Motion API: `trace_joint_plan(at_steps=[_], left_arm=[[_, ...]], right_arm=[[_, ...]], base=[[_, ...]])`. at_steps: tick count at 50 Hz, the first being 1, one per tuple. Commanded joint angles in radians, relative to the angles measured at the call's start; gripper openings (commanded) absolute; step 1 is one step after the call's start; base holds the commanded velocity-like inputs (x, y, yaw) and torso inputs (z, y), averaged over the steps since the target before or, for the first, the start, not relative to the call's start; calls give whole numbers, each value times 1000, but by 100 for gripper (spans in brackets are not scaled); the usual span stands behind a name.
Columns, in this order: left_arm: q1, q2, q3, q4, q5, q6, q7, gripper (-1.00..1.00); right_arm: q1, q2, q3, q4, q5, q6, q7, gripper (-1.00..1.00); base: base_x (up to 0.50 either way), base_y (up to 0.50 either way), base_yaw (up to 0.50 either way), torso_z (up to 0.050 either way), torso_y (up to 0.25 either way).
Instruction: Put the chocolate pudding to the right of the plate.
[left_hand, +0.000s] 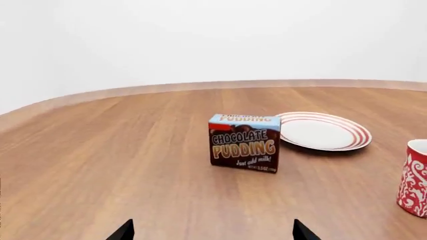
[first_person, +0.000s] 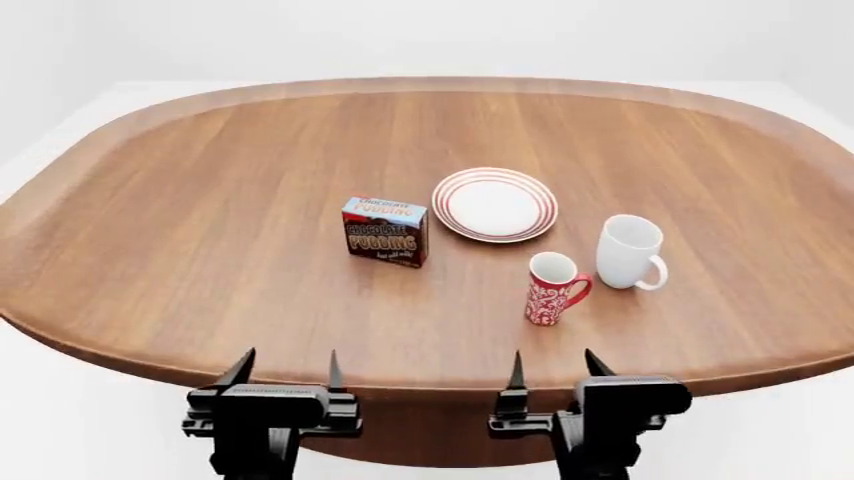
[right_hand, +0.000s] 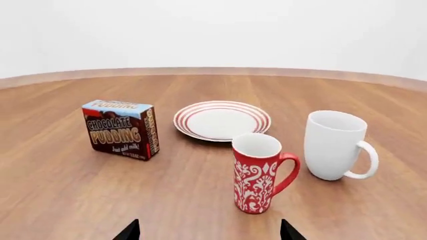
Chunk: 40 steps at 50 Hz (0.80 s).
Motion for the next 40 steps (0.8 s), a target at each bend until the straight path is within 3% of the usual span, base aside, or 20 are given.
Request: trace_joint_plan(at_steps=[1, 2, 6, 23, 40], left_arm=[[-110, -36, 6, 323, -25, -406, -25, 100], [-177, -44, 0, 404, -25, -525, -37, 100], [-287, -52, -15, 494, -55, -694, -35, 100], [-297, -62, -12, 509, -73, -697, -40, 100], [-291, -73, -6, 484, -79, -665, -49, 100]], right_arm=[[111, 74, 12, -331, 104, 370, -9, 100], [176, 92, 20, -407, 117, 504, 11, 100], [288, 121, 20, -498, 122, 668, 36, 100], [301, 130, 38, -562, 160, 696, 29, 100], [300, 133, 29, -545, 170, 684, 30, 100]], base=[[0, 0, 0, 0, 0], [0, 0, 0, 0, 0], [0, 0, 0, 0, 0], [14, 0, 0, 0, 0], [500, 0, 0, 0, 0]])
